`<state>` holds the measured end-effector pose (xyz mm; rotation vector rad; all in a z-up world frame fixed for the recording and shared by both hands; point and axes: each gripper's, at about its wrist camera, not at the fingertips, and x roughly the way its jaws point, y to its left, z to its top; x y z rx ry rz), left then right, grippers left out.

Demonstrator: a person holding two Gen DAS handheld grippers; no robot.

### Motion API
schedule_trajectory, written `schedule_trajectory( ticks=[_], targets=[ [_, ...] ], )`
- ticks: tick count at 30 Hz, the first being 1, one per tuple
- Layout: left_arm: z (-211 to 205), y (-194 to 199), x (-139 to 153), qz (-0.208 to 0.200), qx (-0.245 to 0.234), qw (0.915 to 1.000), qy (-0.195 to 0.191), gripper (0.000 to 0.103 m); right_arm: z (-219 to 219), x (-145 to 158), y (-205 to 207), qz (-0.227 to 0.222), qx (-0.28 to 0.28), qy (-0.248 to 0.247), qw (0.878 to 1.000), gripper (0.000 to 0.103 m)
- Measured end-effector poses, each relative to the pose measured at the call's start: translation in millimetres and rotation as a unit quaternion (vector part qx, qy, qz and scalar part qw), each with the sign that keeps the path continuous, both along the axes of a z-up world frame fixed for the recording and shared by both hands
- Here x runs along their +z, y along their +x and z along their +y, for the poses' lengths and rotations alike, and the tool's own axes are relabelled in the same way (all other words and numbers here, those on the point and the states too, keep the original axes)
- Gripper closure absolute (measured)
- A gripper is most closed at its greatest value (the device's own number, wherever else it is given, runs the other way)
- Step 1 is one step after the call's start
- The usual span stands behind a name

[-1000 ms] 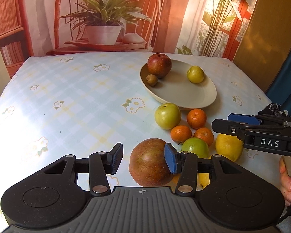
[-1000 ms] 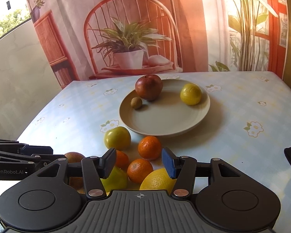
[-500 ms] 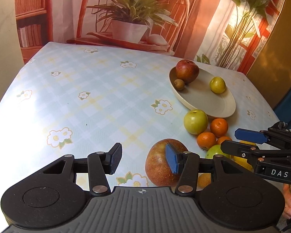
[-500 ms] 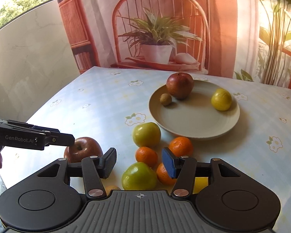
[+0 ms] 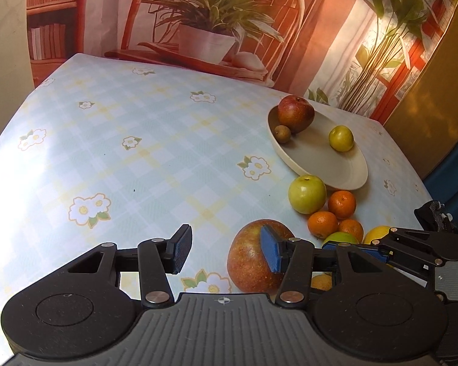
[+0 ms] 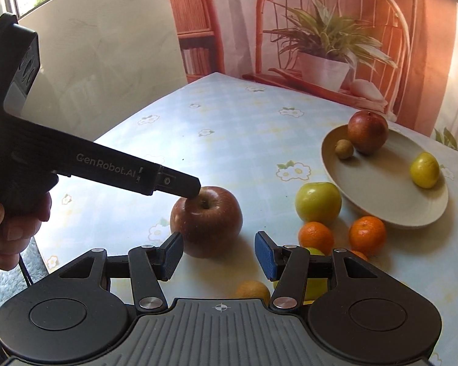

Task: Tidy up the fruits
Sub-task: 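Lift the dark red apple with the right gripper and carry it over the plate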

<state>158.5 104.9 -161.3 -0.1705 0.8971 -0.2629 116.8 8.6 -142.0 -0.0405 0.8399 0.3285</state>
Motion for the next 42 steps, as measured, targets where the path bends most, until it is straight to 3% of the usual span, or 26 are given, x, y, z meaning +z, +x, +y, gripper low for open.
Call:
schedule_trajectory(
  ticks=[7, 13, 22, 30, 42],
  targets=[
    [2.9, 1.1, -1.5, 0.005, 0.001, 0.9999, -0.013, 0.050, 8.9, -13.4, 12.6, 0.022, 0.015, 0.000, 1.000, 0.054],
    [12.5, 5.7, -6.2, 0.032, -0.028, 0.9966, -0.071, 0.053, 8.6, -20.5, 19.7, 0.039, 0.017, 0.016, 0.999, 0.054],
    [15.4, 9.5, -16.9, 0.050, -0.034, 0.9923, -0.108, 0.054, 6.8, -23.4, 24.3, 0.043, 0.015, 0.021, 0.999, 0.053],
    [12.7, 12.0, -18.2, 0.048, -0.040, 0.9916, -0.113, 0.058, 9.3, -27.8, 29.6, 0.043, 0.011, 0.022, 0.999, 0.046],
    [2.4, 18.5, 3.0, 0.018, -0.053, 0.9926, -0.107, 0.062, -3.6, -12.3, 31.7, 0.013, -0.003, 0.036, 0.999, 0.047]
  ],
)
